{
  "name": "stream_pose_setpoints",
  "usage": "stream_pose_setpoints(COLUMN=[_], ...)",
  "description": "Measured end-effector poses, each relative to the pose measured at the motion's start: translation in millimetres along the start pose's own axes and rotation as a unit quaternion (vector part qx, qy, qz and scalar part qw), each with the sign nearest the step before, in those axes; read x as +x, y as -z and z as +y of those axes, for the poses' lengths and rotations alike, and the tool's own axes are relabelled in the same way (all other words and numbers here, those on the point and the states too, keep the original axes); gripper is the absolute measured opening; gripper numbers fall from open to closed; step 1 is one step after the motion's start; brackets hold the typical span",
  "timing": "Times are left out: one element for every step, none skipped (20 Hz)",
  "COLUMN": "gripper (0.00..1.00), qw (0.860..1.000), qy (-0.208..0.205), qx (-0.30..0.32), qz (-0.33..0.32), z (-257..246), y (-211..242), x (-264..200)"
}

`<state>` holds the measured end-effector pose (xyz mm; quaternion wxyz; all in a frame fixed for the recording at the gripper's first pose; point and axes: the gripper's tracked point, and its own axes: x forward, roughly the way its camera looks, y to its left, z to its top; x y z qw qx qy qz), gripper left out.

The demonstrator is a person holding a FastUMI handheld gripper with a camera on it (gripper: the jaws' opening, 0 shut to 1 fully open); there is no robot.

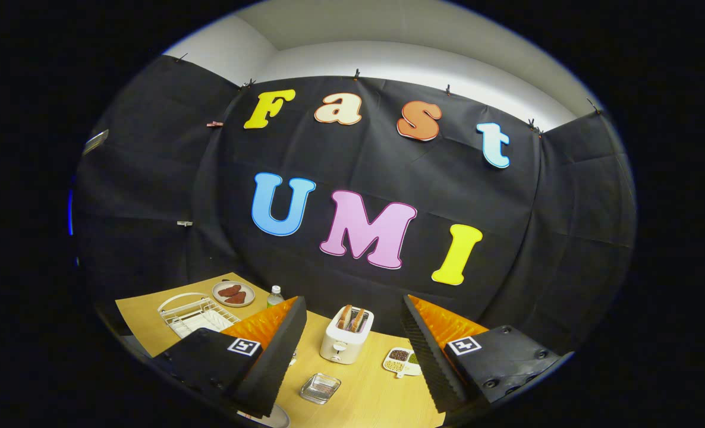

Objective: Take the plate from the dish rack, then take the spoon from the basket and place it into the plate.

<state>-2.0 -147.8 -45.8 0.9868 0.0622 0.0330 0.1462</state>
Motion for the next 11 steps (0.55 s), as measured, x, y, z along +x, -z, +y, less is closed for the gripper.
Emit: stream_pose_setpoints(gripper=[0.98, 0.98, 0.98, 0.98, 0.98, 0.98, 0.98, 0.98, 0.98, 0.98, 0.98], qw=[1.000, 1.000, 1.000, 1.000, 1.000, 1.000, 1.000, 1.000, 1.000, 1.000, 1.000], qy=[0.000, 0.001, 0.001, 0.000, 0.000, 0.000, 0.000, -0.001, -0.001, -0.001, -0.001], qx=[0.001, 0.002, 0.004, 0.005, 0.006, 0.006, 0.005, 0.004, 0.004, 0.005, 0.007], qz=[0.001, 0.002, 0.004, 0.005, 0.007, 0.008, 0.009, 0.010, 0.011, 0.012, 0.013], z=[0, 0, 0, 1, 1, 1, 1, 2, 2, 2, 3], y=[2, 5, 5, 7, 9, 10, 12, 14, 14, 16, 16], x=[-1, 0, 0, 0, 0, 1, 1, 2, 2, 2, 2])
